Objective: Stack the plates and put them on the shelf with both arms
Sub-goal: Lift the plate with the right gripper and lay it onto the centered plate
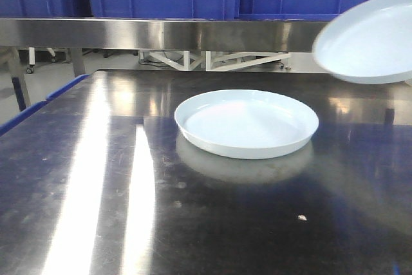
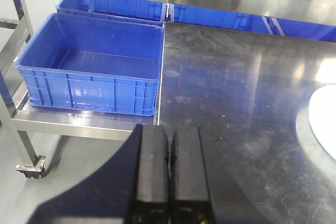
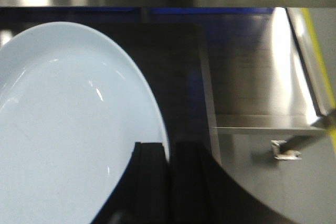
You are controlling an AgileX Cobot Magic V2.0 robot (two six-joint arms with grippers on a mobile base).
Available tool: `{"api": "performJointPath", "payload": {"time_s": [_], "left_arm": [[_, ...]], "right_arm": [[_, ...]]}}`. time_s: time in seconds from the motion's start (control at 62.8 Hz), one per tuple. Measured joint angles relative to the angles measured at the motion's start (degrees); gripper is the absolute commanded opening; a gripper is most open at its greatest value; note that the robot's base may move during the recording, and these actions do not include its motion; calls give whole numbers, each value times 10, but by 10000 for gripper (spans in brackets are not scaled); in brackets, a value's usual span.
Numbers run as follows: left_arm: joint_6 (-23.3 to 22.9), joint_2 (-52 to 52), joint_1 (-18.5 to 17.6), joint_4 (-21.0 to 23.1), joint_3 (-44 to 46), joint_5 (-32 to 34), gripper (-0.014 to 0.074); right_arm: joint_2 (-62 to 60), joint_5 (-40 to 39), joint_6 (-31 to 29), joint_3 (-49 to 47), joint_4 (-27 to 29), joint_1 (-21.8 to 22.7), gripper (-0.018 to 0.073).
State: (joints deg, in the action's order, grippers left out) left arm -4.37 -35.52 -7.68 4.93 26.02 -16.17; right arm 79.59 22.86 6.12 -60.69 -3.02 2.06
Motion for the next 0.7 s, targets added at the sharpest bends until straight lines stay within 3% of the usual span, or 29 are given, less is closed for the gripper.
{"api": "performJointPath", "payload": {"time_s": [0.175, 0.319, 0.478, 0.701], "left_arm": [[0, 0, 0, 0, 0, 0, 92], [0, 0, 0, 0, 0, 0, 92], [0, 0, 0, 0, 0, 0, 92], [0, 0, 0, 0, 0, 0, 92]], "right_arm": [[6, -26, 0, 0, 1, -108, 48], [33, -56, 0, -8, 2, -171, 48], [69, -62, 0, -25, 3, -201, 48], [101, -63, 0, -32, 4, -204, 48]]}}
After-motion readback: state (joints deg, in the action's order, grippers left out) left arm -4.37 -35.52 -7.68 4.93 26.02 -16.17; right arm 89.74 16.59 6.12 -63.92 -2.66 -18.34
